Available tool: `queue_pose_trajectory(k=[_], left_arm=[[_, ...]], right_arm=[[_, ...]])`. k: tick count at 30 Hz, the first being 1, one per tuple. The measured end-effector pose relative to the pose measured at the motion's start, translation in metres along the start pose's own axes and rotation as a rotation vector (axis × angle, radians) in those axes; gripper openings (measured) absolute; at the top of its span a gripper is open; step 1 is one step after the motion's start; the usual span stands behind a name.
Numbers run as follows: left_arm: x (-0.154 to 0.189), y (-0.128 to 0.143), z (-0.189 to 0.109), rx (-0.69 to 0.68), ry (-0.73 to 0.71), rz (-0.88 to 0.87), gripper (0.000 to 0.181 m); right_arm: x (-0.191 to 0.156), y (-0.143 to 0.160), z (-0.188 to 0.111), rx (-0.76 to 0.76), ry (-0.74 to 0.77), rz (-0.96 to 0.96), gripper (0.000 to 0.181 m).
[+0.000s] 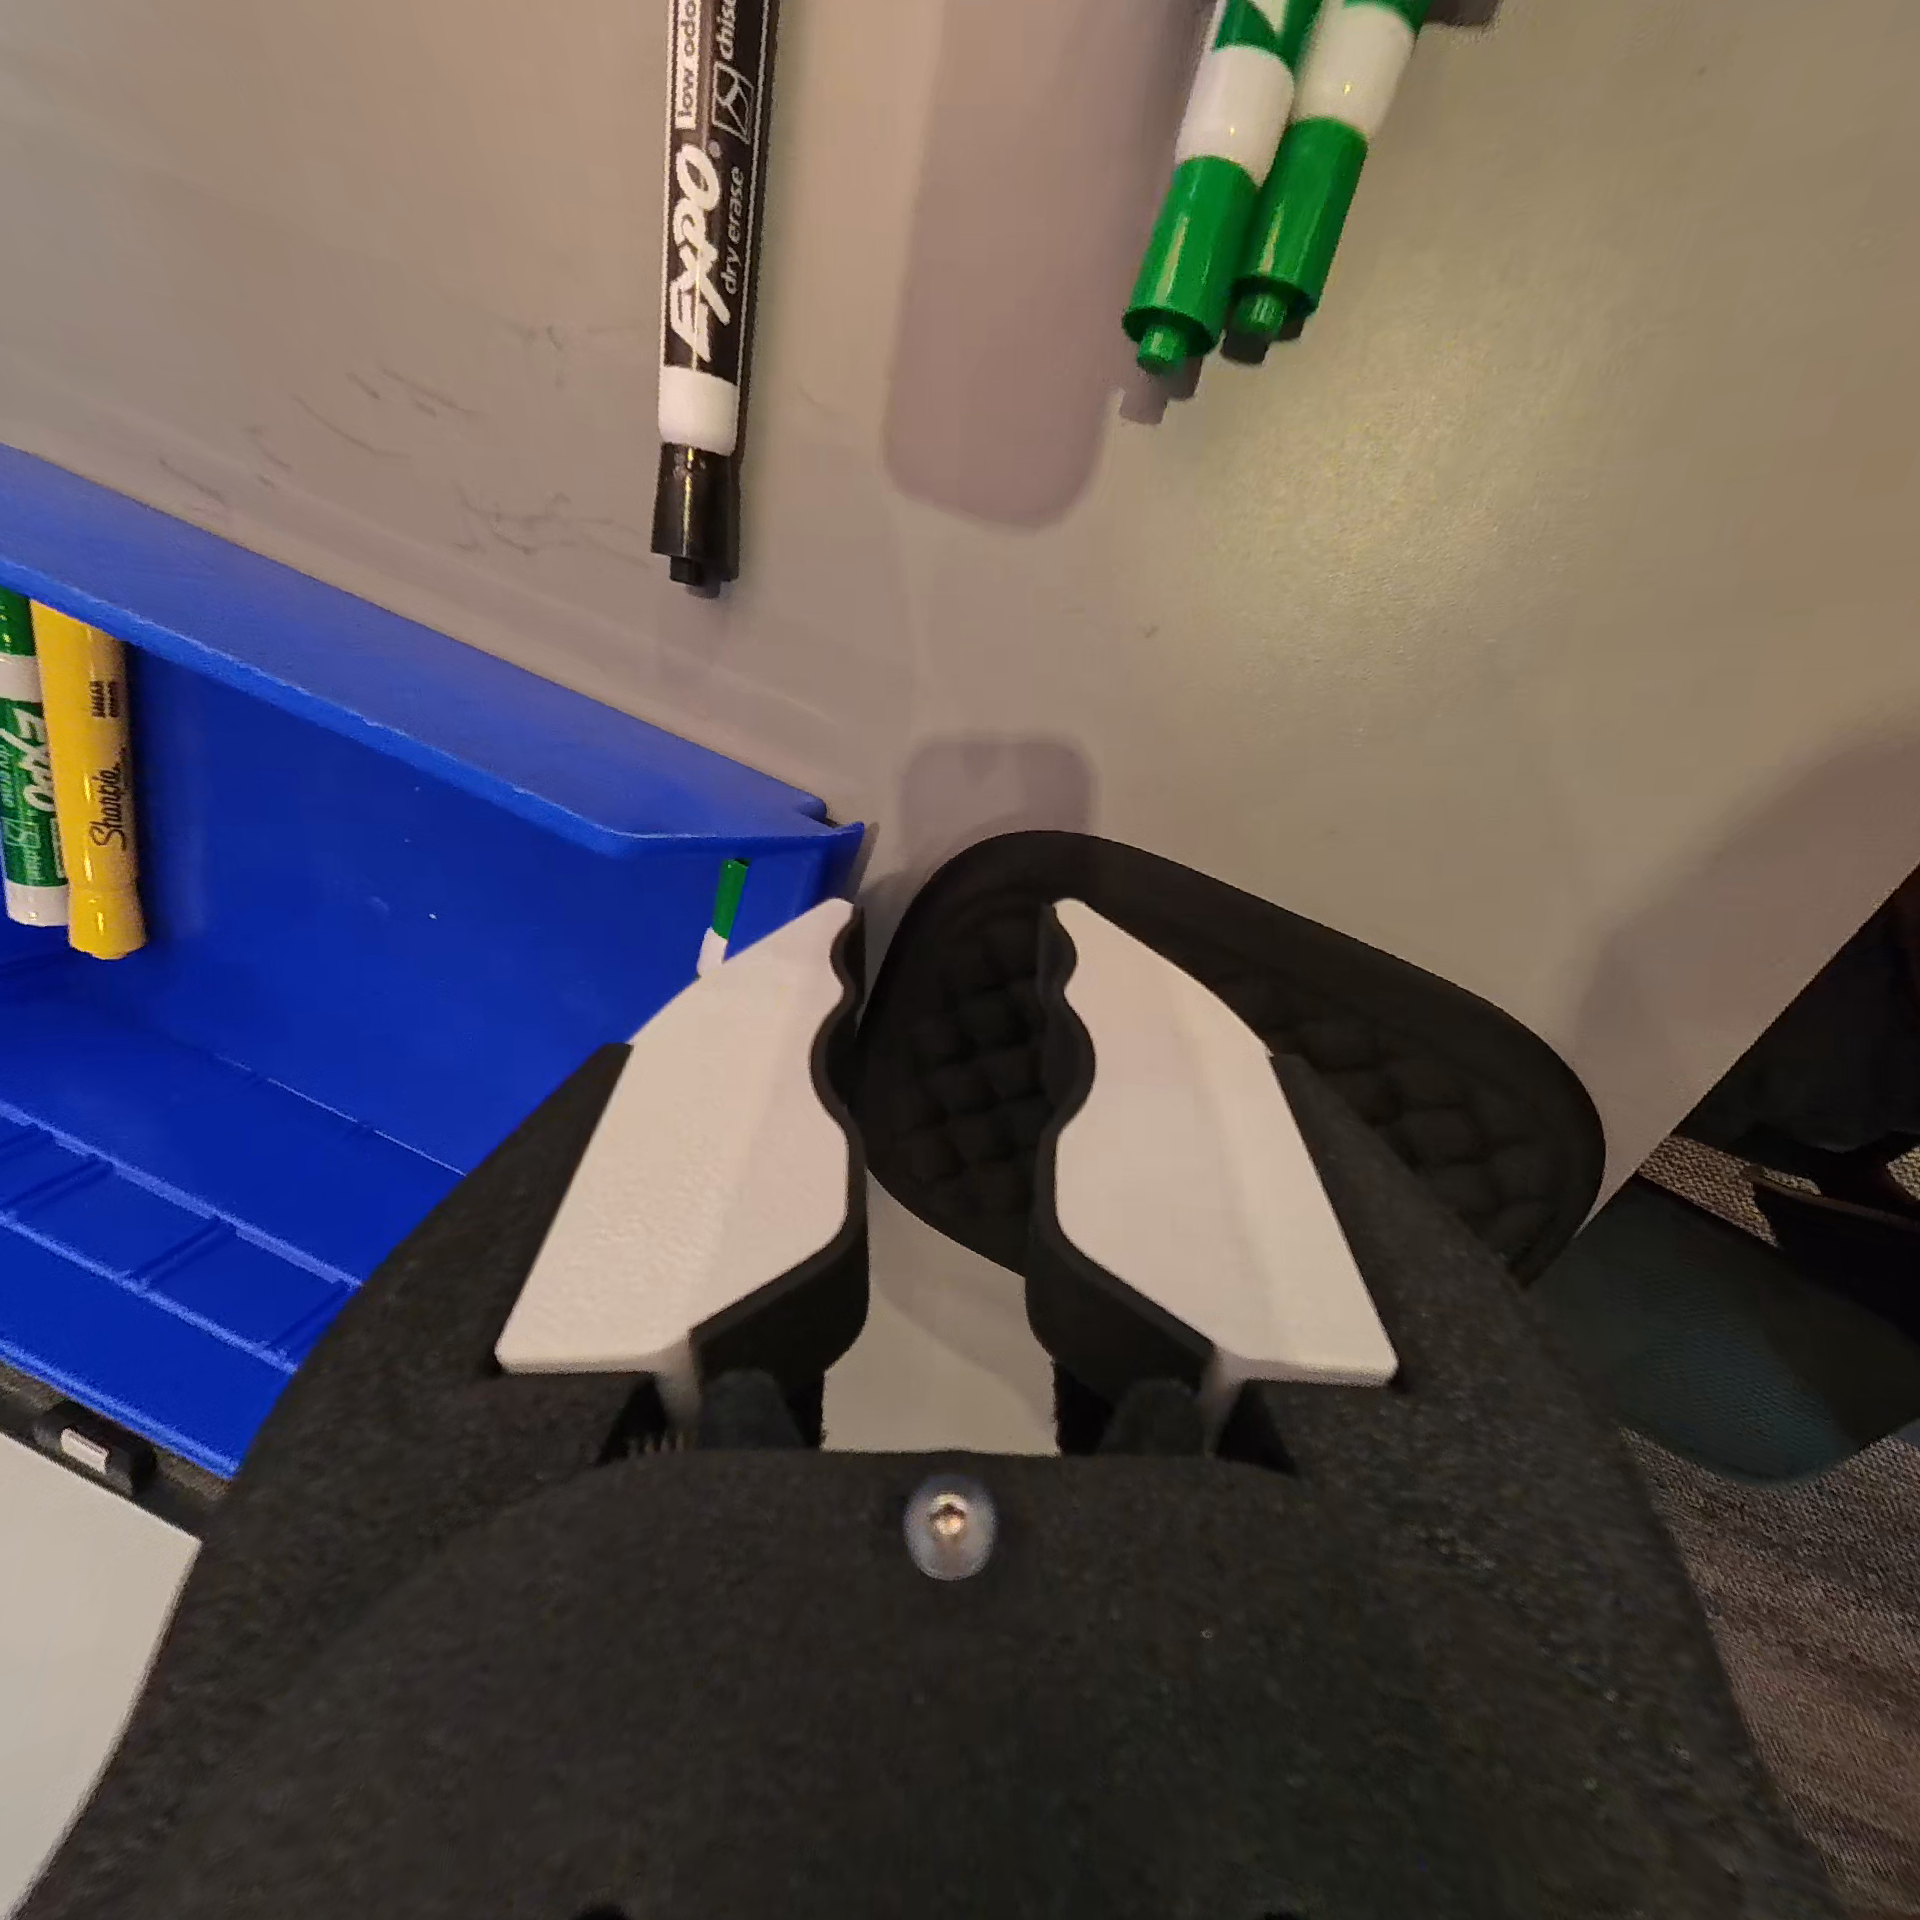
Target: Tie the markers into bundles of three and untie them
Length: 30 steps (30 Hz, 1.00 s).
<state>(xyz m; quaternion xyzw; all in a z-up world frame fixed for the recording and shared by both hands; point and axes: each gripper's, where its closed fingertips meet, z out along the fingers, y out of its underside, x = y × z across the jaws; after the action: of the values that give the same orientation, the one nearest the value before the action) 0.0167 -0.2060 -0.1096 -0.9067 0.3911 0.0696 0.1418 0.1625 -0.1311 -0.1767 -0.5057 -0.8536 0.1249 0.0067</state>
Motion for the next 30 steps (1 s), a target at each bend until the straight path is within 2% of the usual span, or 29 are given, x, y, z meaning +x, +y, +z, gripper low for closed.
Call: queue_pose_trajectory(k=[7, 13, 17, 20, 24, 27, 30], left_arm=[[0.002, 0.005, 0.004, -0.033, 0.003, 0.013, 0.032], [0.011, -0.003, 0.007, -0.003, 0.016, 0.025, 0.031], [0.02, -0.018, 0.014, 0.061, 0.033, 0.01, 0.03], [0.033, -0.042, 0.022, 0.157, 0.068, -0.023, 0.029], [0.046, -0.074, 0.035, 0.259, 0.06, -0.045, 0.031], [0.047, -0.085, 0.046, 0.27, 0.01, -0.023, 0.033], [0.044, -0.087, 0.054, 0.264, 0.003, -0.033, 0.033]], right_arm=[[0.001, 0.0, -0.001, -0.001, -0.065, -0.011, 0.038], [0.002, -0.001, -0.003, 0.011, -0.166, 0.006, 0.036], [0.002, -0.002, -0.004, 0.041, -0.242, 0.045, 0.034], [-0.006, -0.004, -0.001, 0.077, -0.284, 0.052, 0.02], [-0.006, -0.007, -0.001, 0.118, -0.269, 0.058, 0.021], [-0.006, -0.006, 0.0, 0.115, -0.235, 0.072, 0.02], [-0.005, -0.006, 0.001, 0.086, -0.121, 0.06, 0.021]])
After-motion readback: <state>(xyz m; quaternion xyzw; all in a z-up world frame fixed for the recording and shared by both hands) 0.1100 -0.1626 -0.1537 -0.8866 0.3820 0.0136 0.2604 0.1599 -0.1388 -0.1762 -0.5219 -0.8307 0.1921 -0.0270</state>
